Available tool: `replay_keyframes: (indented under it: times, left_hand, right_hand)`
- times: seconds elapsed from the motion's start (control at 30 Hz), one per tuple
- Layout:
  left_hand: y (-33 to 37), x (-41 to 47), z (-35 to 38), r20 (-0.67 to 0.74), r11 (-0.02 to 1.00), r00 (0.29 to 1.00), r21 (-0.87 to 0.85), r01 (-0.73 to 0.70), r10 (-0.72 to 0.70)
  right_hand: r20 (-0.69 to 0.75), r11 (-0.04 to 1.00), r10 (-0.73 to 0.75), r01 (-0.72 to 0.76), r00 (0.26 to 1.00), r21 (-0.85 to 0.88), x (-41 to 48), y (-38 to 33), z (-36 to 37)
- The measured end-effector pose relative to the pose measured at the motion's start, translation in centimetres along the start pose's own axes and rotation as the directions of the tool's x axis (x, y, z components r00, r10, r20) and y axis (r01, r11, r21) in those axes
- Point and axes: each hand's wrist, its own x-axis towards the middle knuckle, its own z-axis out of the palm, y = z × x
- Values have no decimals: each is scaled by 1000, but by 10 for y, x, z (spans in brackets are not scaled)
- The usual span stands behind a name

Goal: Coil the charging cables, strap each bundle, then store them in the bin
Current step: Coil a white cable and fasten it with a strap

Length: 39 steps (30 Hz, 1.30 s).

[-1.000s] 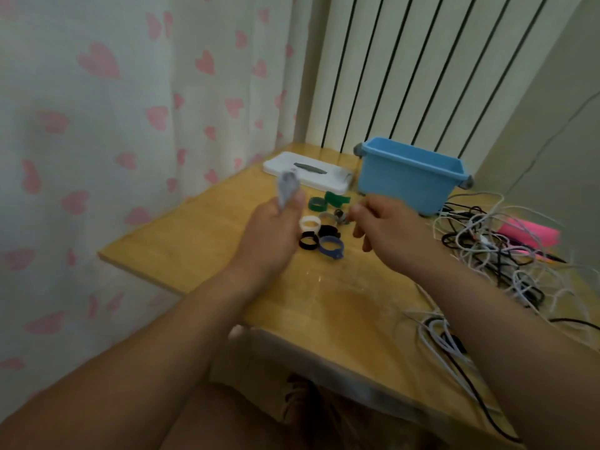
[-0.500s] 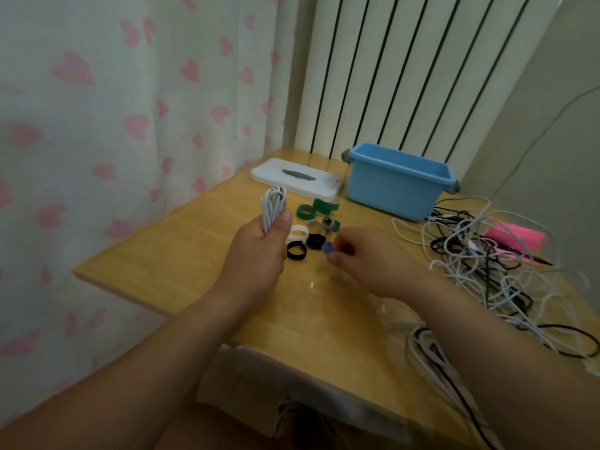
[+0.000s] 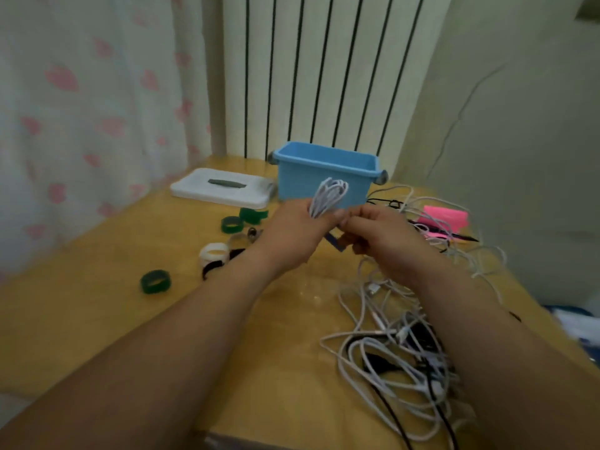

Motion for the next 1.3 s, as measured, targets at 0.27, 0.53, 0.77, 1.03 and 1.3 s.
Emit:
replay_keyframes:
  times: [0.27,0.53,0.77,1.03,1.3]
  left_hand:
    - [-26,10,-1,120,992,989,-77,98,-89]
    - [-30,13,1,172,971,978,-185,149,-117]
    - [-21,5,5,258,992,963,-70,105,-84]
    - [-22,4,-1,317,964,948,-247,96,-13]
    - [-18,2,-5,306,970,951,-214,112,-42]
  right_hand:
    - [-201,916,68,19,977,401,10,23,-15]
    - [3,995,48,-48,999,83,-4,18,-28]
    - [75,989,-21,31,997,-148,-15,9,-13]
    - [206,935,-153,209,967,-287,-12,22,-24]
    - [246,977,-169,195,954,-82,-14,19,-22]
